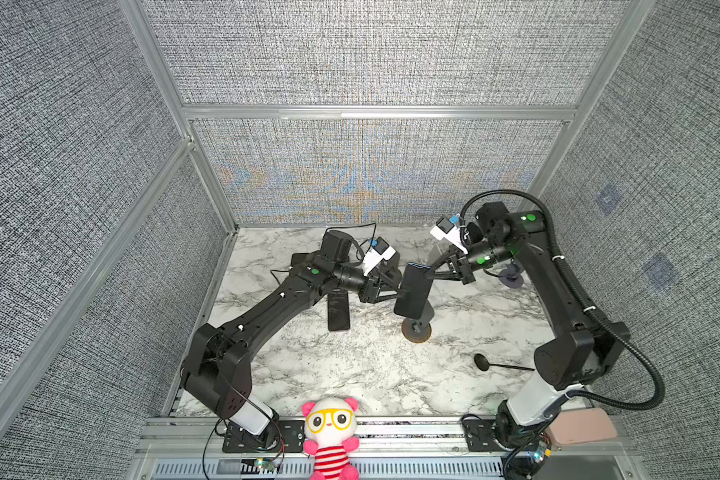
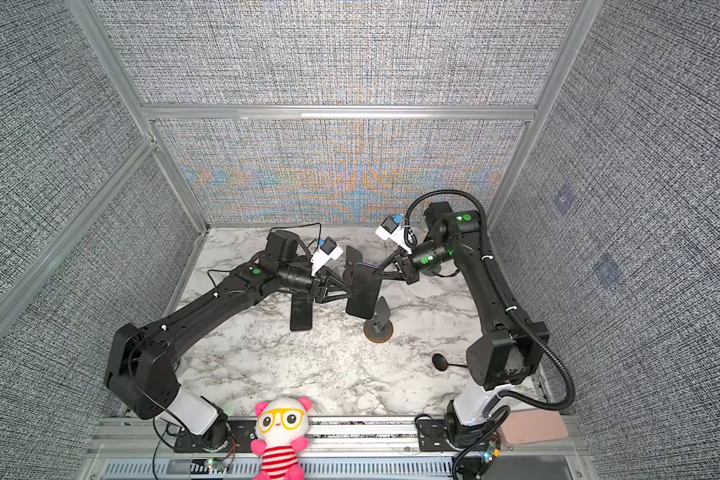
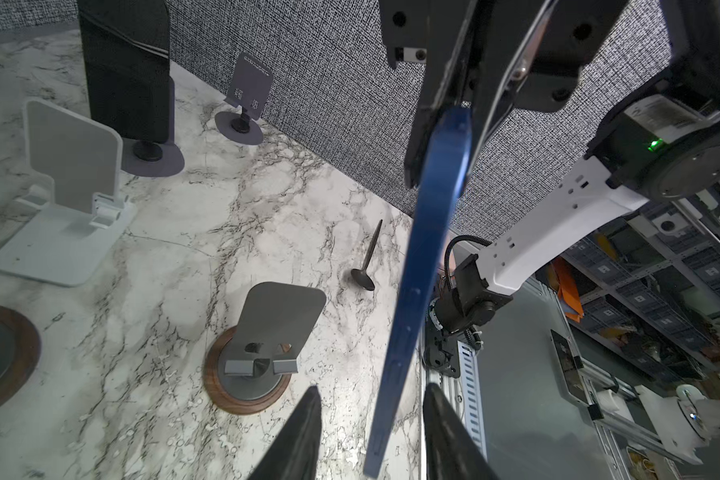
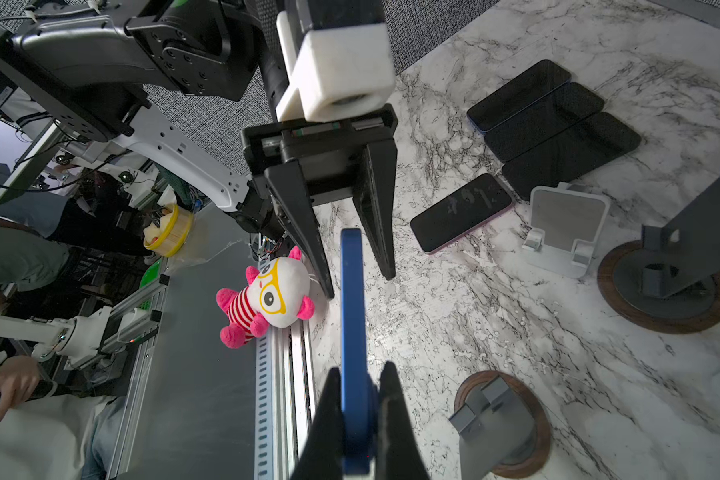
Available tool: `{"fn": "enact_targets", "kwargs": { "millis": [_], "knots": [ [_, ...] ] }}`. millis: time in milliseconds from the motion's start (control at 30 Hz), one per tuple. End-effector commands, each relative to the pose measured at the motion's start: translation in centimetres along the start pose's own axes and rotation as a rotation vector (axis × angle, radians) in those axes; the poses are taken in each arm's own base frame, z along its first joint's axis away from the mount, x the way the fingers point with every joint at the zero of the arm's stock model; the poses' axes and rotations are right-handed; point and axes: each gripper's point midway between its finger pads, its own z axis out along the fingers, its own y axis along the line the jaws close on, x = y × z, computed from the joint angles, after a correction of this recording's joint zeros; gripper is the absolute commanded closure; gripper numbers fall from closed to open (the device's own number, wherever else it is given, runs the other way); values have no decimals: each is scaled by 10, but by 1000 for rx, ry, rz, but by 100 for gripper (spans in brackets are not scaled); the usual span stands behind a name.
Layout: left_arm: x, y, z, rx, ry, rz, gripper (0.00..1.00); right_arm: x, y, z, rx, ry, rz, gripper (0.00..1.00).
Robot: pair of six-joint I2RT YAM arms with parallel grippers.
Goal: Remove the phone from the phone stand
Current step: 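Close left gripper on the blue-edged phone held by the right gripper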
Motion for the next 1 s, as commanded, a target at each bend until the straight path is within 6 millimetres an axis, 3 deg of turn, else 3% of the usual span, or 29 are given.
{"fn": "enact_targets", "kwargs": {
  "millis": [0,300,667,833,967],
  "knots": [
    [-3,-6,3,25,-5,18,59,-6,7,1,-44,-39,-1,100],
    [-3,-11,12,45,-7,26,73,-6,4,4,-49,-47,-2,100],
    [-5,-14,15,63,-19,25,98,-6,-1,7,-49,-50,5,100],
    [-4,-12,15,58,-17,23,100,-5,-6,8,-46,-45,13,100],
    [-3,-10,16,49,-13,20,100,-4,-8,9,-47,-41,27,80]
  ]
}}
